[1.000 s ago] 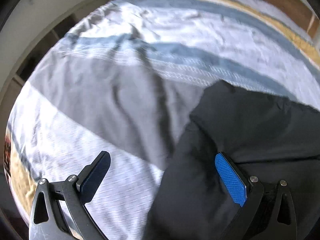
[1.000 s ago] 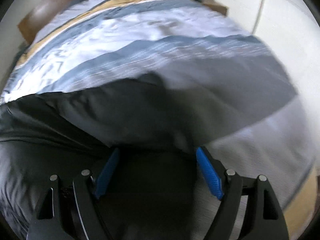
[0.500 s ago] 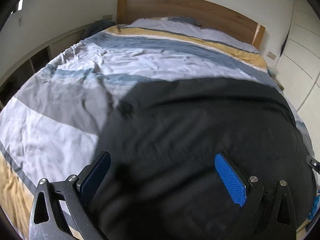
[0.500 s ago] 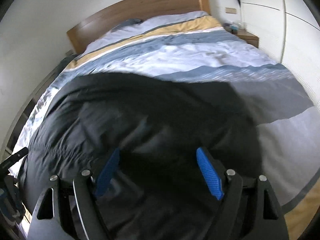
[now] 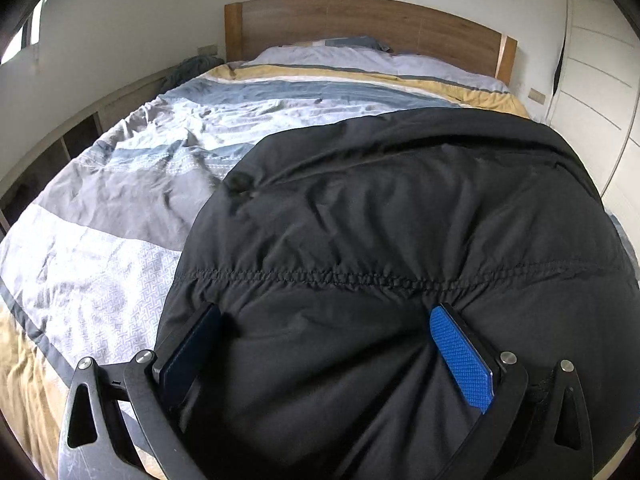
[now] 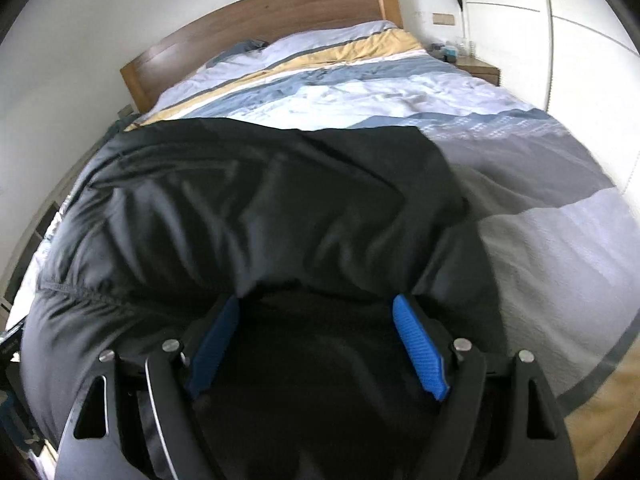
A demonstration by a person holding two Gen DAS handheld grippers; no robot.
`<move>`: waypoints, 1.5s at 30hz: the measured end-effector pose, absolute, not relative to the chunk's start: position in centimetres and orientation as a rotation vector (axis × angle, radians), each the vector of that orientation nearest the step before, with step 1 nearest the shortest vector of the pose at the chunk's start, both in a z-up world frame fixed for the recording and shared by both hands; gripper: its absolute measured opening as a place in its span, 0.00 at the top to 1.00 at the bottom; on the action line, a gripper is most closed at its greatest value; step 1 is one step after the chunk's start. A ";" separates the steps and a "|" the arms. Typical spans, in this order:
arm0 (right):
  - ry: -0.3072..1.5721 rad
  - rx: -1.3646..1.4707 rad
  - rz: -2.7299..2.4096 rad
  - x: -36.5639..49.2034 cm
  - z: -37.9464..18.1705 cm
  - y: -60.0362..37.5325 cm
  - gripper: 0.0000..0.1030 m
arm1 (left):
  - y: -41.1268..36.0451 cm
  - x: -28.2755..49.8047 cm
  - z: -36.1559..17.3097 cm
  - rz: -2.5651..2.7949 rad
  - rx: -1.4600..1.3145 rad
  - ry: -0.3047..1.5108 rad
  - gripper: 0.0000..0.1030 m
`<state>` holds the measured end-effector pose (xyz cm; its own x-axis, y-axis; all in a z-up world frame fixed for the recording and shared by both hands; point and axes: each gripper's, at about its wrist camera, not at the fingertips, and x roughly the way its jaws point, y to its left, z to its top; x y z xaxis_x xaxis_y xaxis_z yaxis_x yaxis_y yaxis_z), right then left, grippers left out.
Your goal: Fold large clothes
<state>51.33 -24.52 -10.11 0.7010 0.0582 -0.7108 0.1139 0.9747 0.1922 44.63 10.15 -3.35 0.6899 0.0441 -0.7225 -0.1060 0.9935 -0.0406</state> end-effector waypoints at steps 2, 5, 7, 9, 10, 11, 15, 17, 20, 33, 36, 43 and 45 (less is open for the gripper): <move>0.801 0.193 -0.069 51.0 -10.0 -24.7 0.24 | 10.2 44.5 -3.3 0.087 -0.081 0.805 0.00; 0.802 0.150 -0.111 50.5 -9.4 -24.6 0.23 | 10.1 44.0 -2.9 0.093 -0.066 0.797 0.00; 0.789 0.131 -0.123 49.8 -8.8 -24.2 0.23 | 10.1 43.6 -2.7 0.093 -0.054 0.788 0.00; 0.766 0.131 -0.099 48.8 -7.9 -23.5 0.23 | 10.1 43.0 -2.4 0.091 -0.042 0.775 0.00; 0.755 0.135 -0.079 48.3 -7.6 -23.1 0.23 | 10.1 42.8 -2.3 0.090 -0.036 0.772 0.00; 0.745 0.137 -0.057 47.8 -7.2 -22.6 0.23 | 10.0 42.5 -2.2 0.089 -0.027 0.769 0.00; 0.739 0.130 0.007 46.7 -6.9 -20.4 0.23 | 10.1 41.9 -2.2 0.091 -0.016 0.766 0.00; 0.752 0.118 0.029 46.4 -7.3 -19.5 0.23 | 10.1 41.7 -2.3 0.090 -0.012 0.767 0.00; 0.774 0.139 0.038 45.9 -8.0 -19.3 0.22 | 10.3 41.1 -2.4 0.081 -0.013 0.769 0.00; 0.798 0.233 -0.073 41.9 -7.1 -28.5 0.11 | 20.8 37.5 -0.4 0.149 -0.225 0.745 0.00; 0.814 0.384 -0.030 42.0 -7.7 -31.6 0.07 | 23.5 38.5 -1.7 0.102 -0.363 0.796 0.01; 0.895 0.648 0.076 44.3 -11.7 -34.8 0.00 | 24.1 42.0 -5.9 -0.045 -0.539 0.916 0.01; 0.913 0.701 0.107 45.0 -13.1 -35.0 0.00 | 23.9 42.5 -6.7 -0.069 -0.567 0.933 0.01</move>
